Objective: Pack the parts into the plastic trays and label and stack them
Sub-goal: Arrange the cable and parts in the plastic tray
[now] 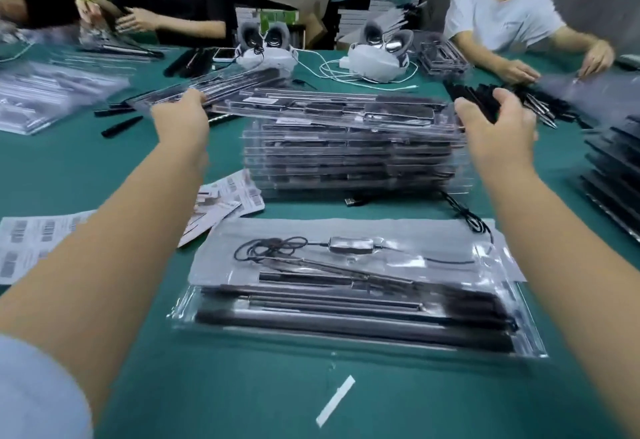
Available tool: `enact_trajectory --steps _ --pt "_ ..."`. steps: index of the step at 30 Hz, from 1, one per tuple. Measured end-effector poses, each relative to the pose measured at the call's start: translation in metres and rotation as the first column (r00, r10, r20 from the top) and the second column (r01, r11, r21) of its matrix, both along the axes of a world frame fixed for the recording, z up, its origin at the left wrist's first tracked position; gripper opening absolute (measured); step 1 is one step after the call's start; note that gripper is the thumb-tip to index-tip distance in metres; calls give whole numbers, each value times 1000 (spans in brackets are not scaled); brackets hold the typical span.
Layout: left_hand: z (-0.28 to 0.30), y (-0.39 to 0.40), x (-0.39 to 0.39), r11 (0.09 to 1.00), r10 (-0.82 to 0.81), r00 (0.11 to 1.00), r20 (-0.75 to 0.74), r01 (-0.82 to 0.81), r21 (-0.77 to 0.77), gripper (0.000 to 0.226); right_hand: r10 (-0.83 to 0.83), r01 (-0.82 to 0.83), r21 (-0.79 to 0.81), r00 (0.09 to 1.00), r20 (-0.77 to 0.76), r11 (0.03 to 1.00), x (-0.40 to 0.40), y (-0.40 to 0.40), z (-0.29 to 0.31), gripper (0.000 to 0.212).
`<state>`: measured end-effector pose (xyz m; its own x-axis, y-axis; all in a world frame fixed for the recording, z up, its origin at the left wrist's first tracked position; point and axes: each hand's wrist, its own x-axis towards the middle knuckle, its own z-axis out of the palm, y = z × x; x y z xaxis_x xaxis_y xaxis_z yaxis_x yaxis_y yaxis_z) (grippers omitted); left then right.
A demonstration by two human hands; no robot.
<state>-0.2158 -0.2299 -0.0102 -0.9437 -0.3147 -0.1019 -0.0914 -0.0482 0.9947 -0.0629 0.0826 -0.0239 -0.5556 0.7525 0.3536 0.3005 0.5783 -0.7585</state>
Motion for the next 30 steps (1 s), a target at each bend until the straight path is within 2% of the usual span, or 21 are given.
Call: enact_trajectory --steps 1,3,5,7,10,13,16,19,22,24,26,27,29,30 --pt "-2 -1 -13 1000 -9 1000 28 9 -5 53 31 -30 -23 999 34 999 -6 4 -2 77" --pt "-9 0 -34 994 -99 991 93 96 45 51 115 -106 -95 989 95 990 -15 9 -10 81" --pt "-15 1 -43 972 -206 973 101 192 132 32 149 -135 -103 979 139 985 -20 13 -20 78" --pt "-17 4 -46 965 -200 979 46 189 184 11 122 -115 -72 987 104 991 -20 18 -26 75" --pt "-19 11 -42 956 -147 989 6 141 257 19 88 -91 -97 996 -31 991 -19 27 -30 61" --pt "-23 22 -25 983 -158 987 9 157 94 18 72 -102 -181 984 -166 978 -16 35 -30 45" --pt "-30 27 -7 984 -153 988 -33 149 -101 17 35 -96 -299 979 -202 949 -14 37 -29 42" --pt "-30 28 2 990 -113 994 -15 111 -82 16 12 -69 -329 985 -173 942 -13 38 -26 36" --pt "-26 27 10 997 -72 996 51 72 -3 12 19 -76 -325 985 -173 943 -7 38 -25 46" --pt "-24 23 16 1000 -15 1000 19 15 -11 11 -59 -7 -340 981 -185 941 2 40 -27 45" --pt "-22 21 29 998 55 990 -131 -60 -34 9 -136 83 -356 983 -125 931 18 43 -31 46" --pt "-22 21 39 996 66 975 -212 -77 -43 13 -117 95 -347 992 -43 933 26 45 -32 46" --pt "-22 26 66 993 -31 943 -330 -7 -116 14 12 55 -256 967 253 965 41 47 -37 45" --pt "-24 31 79 973 -153 921 -359 77 -218 14 71 5 -168 894 443 986 47 44 -39 40"
